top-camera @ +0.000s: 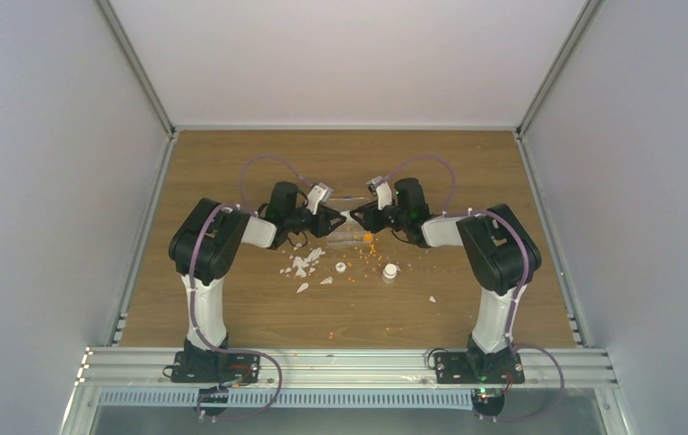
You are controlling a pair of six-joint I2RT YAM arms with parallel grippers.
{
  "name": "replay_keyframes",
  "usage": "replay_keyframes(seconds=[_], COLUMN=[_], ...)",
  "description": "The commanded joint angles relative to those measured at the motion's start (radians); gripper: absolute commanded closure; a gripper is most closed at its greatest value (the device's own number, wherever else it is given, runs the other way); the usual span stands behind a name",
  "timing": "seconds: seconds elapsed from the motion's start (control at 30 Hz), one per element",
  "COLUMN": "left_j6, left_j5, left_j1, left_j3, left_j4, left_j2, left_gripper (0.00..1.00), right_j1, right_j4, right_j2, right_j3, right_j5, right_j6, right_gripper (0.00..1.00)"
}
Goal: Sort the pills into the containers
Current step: Pick up the pill bottle from the pill container.
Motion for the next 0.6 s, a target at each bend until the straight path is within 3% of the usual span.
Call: replay_keyframes(seconds=[0.0,0.23,0.43,0.57], left_j6=[-0.005,-0.013,-0.013,-0.01], left_j5=[0.031,0.054,0.06,0.063], left_j1=[0.001,-0.001,-0.004,-0.016], left_j3=[0.005,0.023,0.023,0.02], left_j4=[0.03,0.038,0.048,0.049], left_j2=[0.029,0.048,0.034,0.01], left_gripper=[0.19,0.2,0.21,0.22], right_j1=[-0.009,-0.008,-0.009,-0.01], right_j4=[0.038,0.047,0.043,0.043], right_j2=[0.022,0.041,0.051,0.044], right_j3=[0.007,0.008,0.017,0.017], right_j5=[-0.024,-0.03,-0.034,-0.036], right_j6=[-0.003,0.007,0.008,0.01], right_gripper=[0.17,0.24,0.4,0.44])
